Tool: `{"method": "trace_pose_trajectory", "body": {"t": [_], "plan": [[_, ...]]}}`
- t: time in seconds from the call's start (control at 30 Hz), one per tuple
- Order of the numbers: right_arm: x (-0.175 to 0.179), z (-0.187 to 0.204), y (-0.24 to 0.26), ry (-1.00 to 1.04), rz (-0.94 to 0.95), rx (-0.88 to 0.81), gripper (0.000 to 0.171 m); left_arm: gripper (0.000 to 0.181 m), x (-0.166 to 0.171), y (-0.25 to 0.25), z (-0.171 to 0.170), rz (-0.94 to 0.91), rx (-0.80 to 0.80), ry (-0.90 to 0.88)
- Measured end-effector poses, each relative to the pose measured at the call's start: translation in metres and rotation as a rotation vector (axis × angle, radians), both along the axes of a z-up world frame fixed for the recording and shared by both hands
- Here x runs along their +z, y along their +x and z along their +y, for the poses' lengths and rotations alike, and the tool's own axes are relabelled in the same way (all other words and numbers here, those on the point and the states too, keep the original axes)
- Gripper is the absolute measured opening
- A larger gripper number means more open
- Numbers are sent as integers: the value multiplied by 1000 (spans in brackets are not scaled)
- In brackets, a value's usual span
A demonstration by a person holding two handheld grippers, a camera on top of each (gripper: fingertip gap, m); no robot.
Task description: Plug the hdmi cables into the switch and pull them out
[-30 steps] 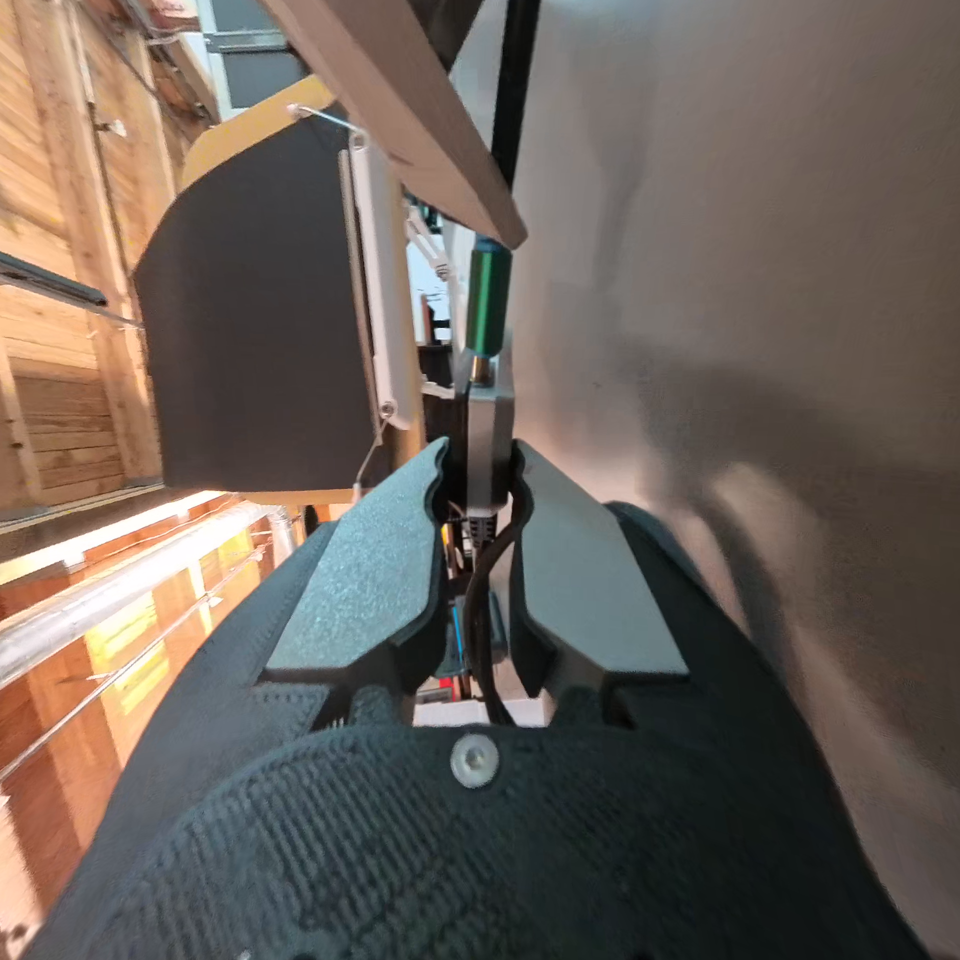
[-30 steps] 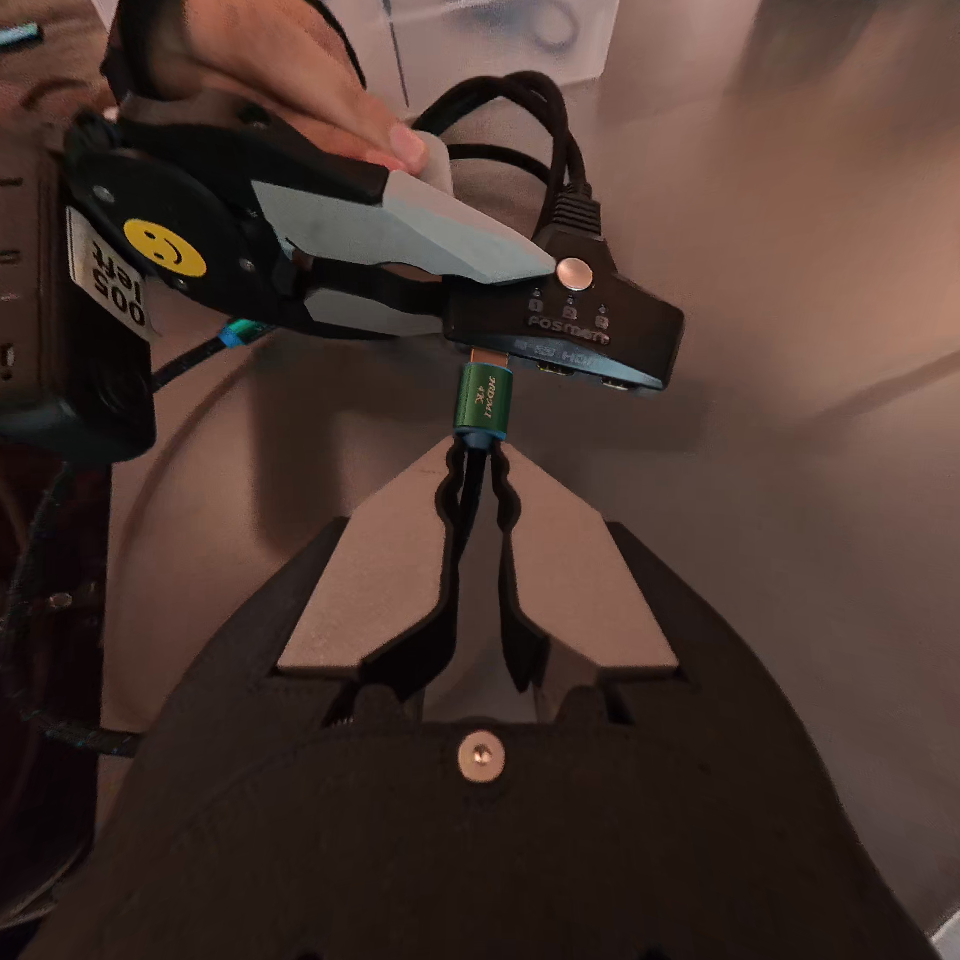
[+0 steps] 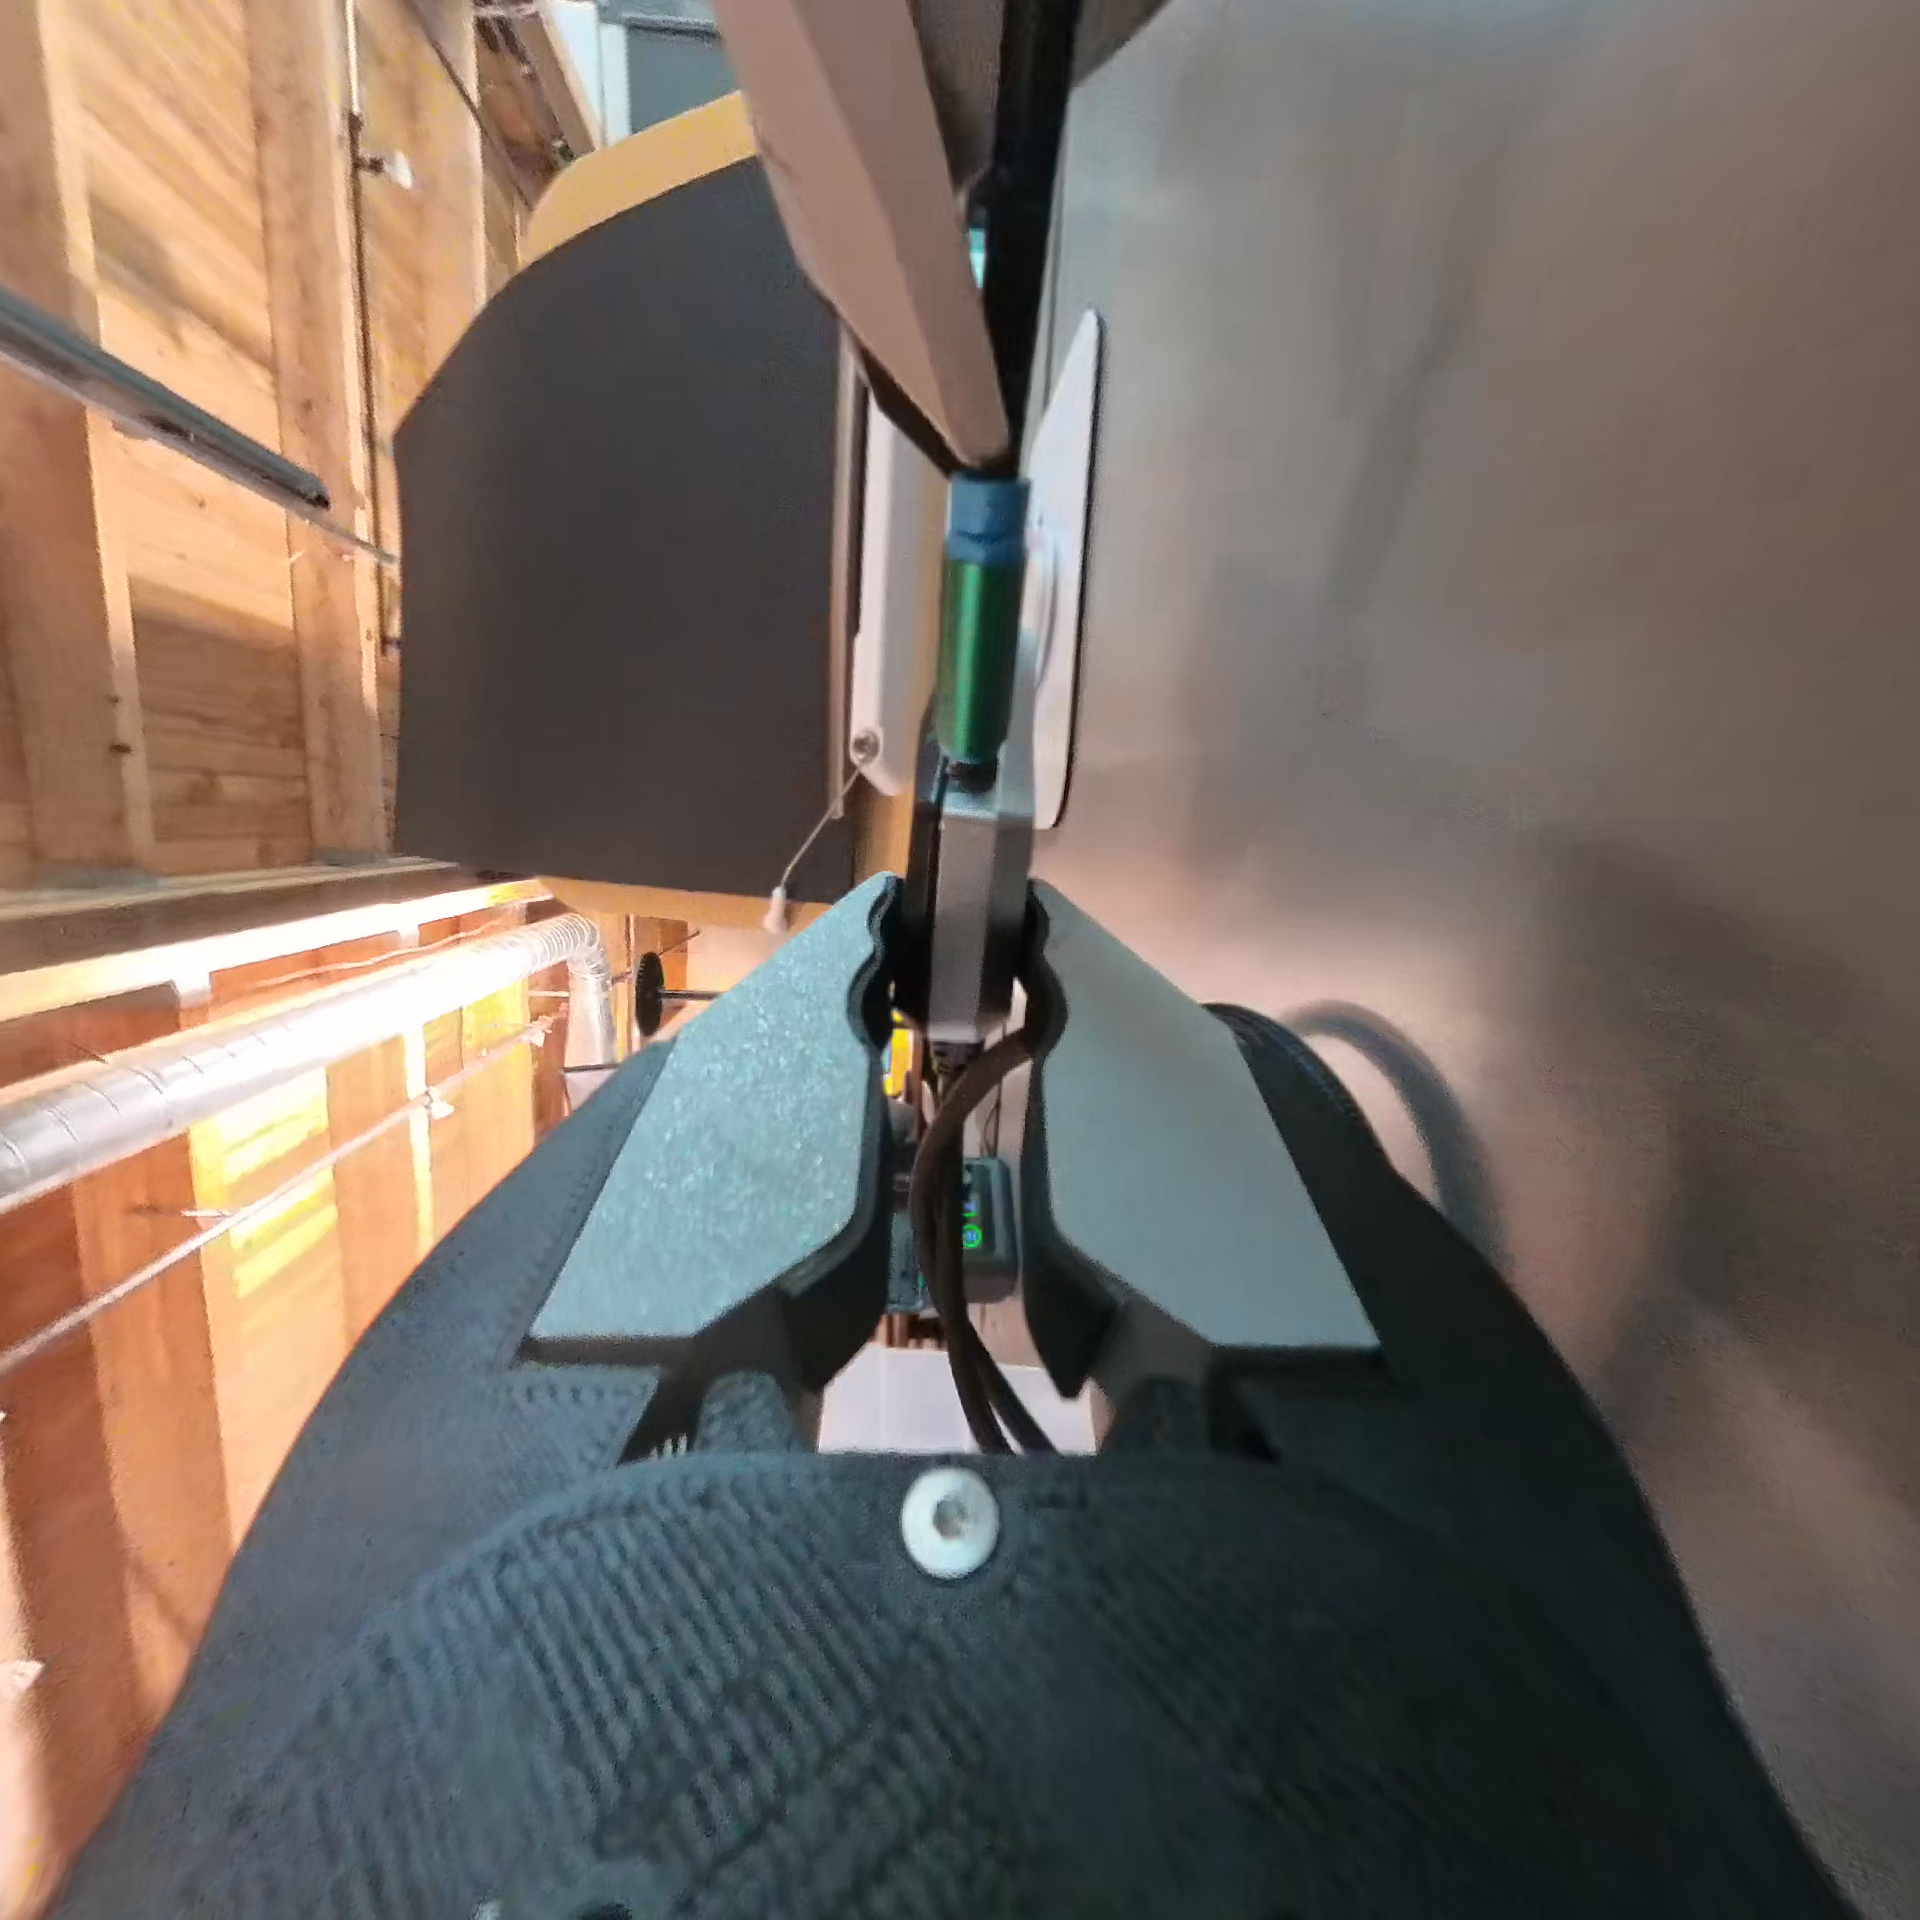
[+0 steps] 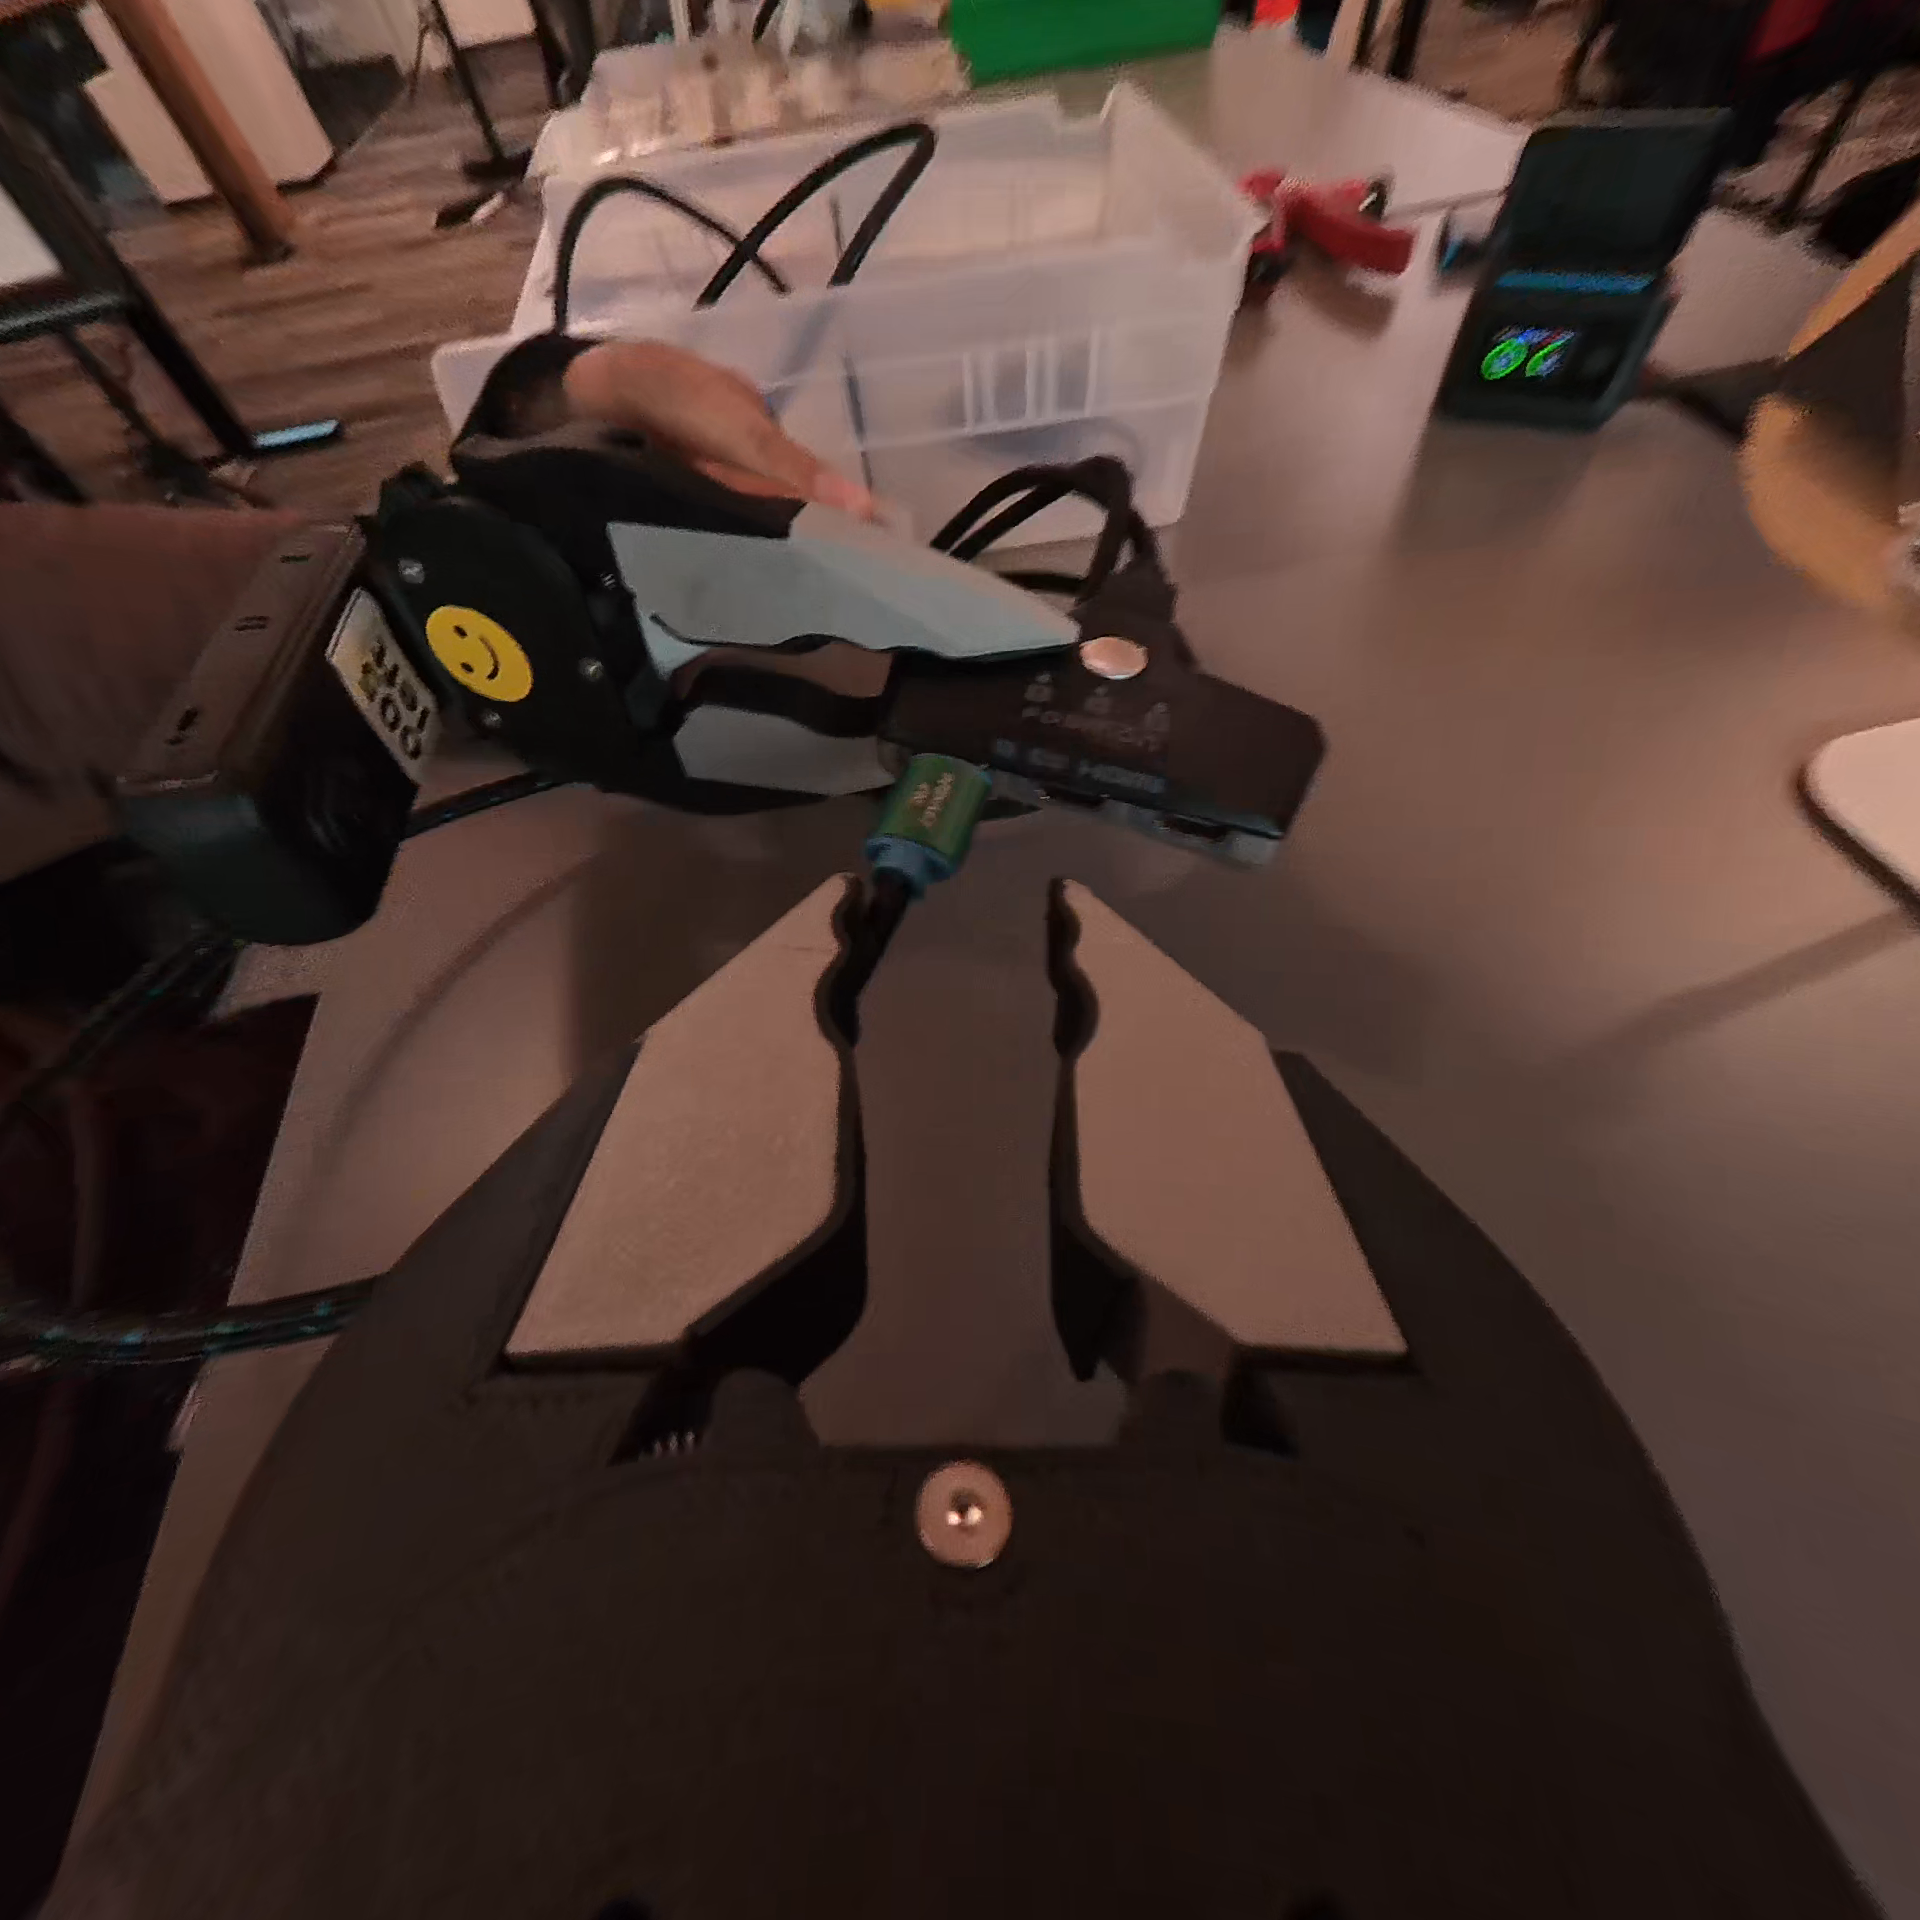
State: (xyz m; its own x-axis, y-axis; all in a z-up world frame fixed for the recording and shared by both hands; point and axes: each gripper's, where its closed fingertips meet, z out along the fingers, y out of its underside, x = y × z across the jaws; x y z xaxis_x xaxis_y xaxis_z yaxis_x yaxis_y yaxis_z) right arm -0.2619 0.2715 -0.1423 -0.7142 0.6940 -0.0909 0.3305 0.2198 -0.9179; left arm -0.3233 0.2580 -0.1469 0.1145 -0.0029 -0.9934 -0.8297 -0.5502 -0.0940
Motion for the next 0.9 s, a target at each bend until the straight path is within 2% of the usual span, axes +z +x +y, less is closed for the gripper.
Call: {"method": "trace_pose_trajectory", "body": {"t": [0.13, 0.33, 0.4, 0.57, 0.6, 0.67, 0.77, 0.9], "plan": [[11, 15, -6, 0, 63, -89, 55, 19, 6, 2, -1, -13, -14, 49], [32, 31, -6, -19, 171, -142, 53, 19, 19, 9, -3, -84, -81, 125], [30, 34, -5, 2, 171, -143, 58, 18, 24, 18, -4, -121, -128, 147], [17, 6, 3, 169, 222, -26, 71, 19, 24, 51, -2, -160, -260, 137], [12, 3, 2, 231, 242, -32, 70, 19, 21, 55, 0, -163, -271, 124], [5, -2, 3, 362, 306, -33, 52, 19, 13, 63, 2, -169, -297, 83], [-2, -5, 4, 516, 408, -45, 37, 19, 6, 60, 2, -187, -288, 50], [-9, -3, 2, 695, 491, -74, 31, 20, 0, 61, 3, -245, -302, 33]]}}
